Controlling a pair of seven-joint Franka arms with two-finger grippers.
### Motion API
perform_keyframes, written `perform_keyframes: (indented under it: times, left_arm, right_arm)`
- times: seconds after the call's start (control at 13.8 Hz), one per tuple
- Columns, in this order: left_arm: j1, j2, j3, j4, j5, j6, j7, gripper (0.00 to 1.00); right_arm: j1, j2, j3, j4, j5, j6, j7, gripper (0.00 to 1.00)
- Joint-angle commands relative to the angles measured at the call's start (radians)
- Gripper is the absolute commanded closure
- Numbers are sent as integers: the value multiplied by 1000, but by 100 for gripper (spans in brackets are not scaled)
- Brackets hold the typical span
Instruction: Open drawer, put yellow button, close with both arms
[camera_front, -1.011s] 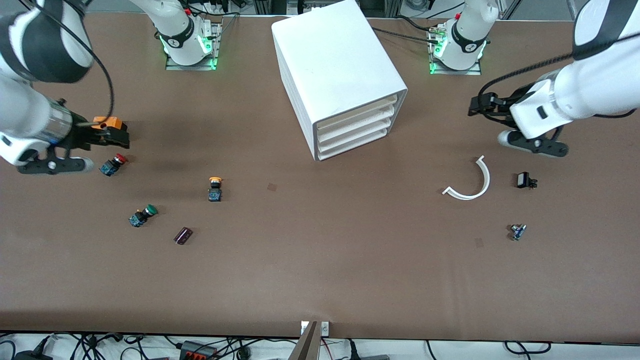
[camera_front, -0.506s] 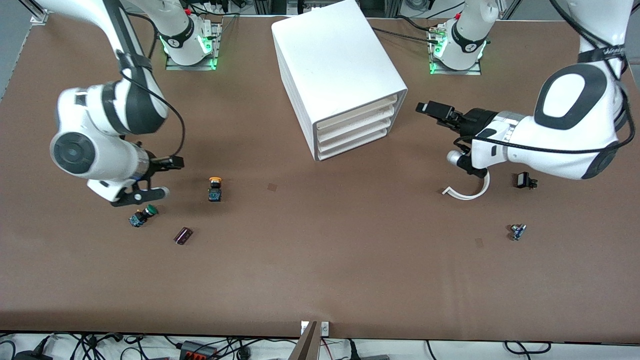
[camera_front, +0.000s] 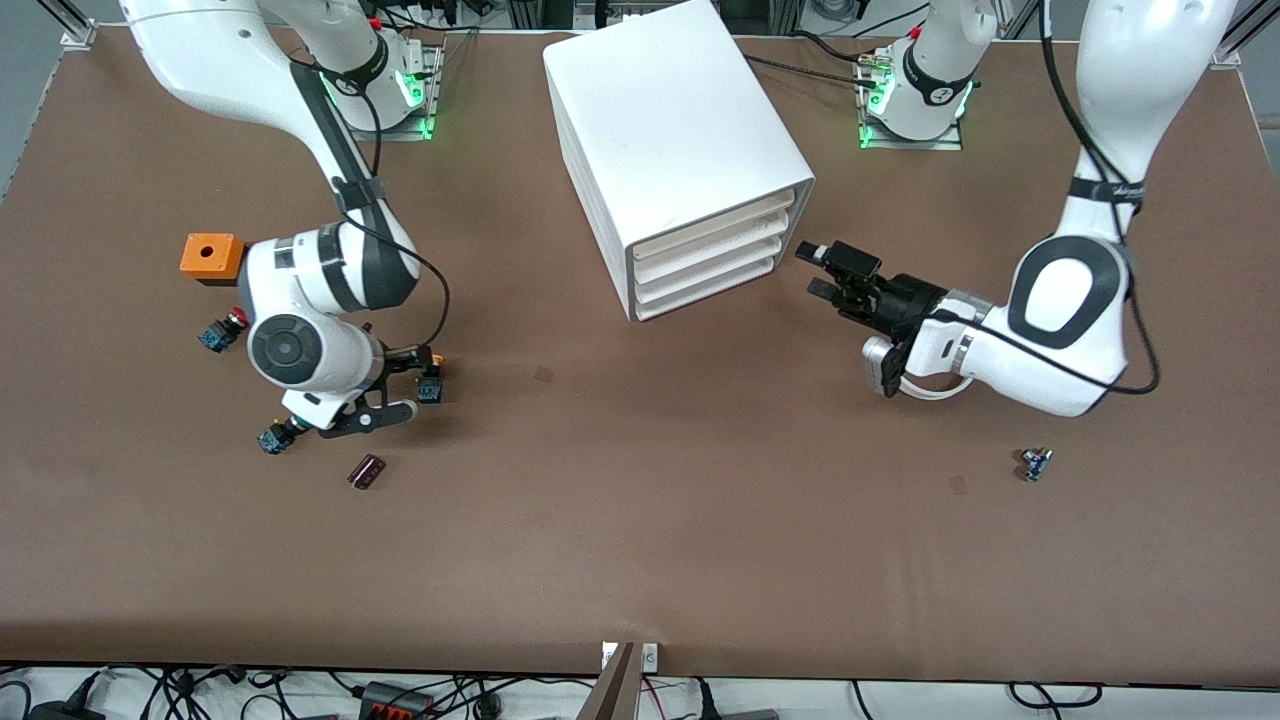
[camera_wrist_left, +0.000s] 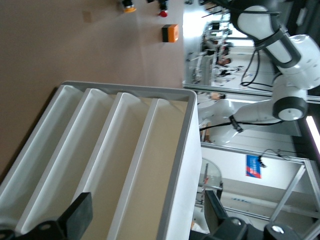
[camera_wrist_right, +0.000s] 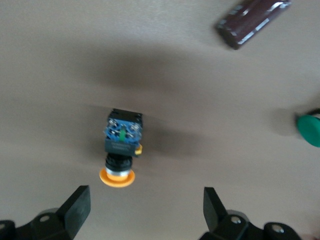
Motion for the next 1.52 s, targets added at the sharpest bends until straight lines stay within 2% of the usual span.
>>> perform_keyframes:
  times: [0.0, 0.07, 0.22, 0.43, 0.65, 0.72, 0.87, 1.16, 1.23, 1.37, 1.44]
  left_arm:
    - [-7, -17, -1, -125, -153, 23, 117, 18]
    - [-10, -8, -1, -128, -155, 24, 126, 24]
    - [-30, 9, -1, -159, -159, 25, 139, 25]
    - [-31, 11, -18, -251, -164, 60, 292, 29]
    - [-45, 3, -79, -301, -168, 149, 323, 39]
    - [-42, 0, -110, -314, -168, 181, 323, 44]
    - [-43, -1, -138, -338, -190, 201, 323, 47]
    - [-31, -12, -146, -351, -205, 194, 326, 48]
    - [-33, -15, -147, -352, -205, 194, 326, 55]
    - [-30, -17, -147, -352, -205, 168, 326, 78]
    - [-25, -17, -147, -349, -207, 151, 326, 88]
  right_arm:
    - [12, 44, -6, -7, 5, 29, 31, 0]
    - [10, 54, -4, -10, 5, 40, 37, 0]
    - [10, 70, 0, -18, 39, 73, 39, 0]
    - [10, 91, -1, -13, 88, 116, 48, 0]
    - [13, 99, 0, -13, 88, 120, 50, 10]
    - [12, 100, 0, -13, 90, 121, 50, 18]
    - [12, 110, 0, -12, 90, 124, 50, 37]
    - [10, 113, 0, -13, 90, 126, 50, 59]
    - [10, 113, 0, -12, 90, 124, 50, 70]
    - [12, 85, 0, 1, 90, 112, 48, 89]
    - [12, 67, 0, 17, 90, 107, 38, 91]
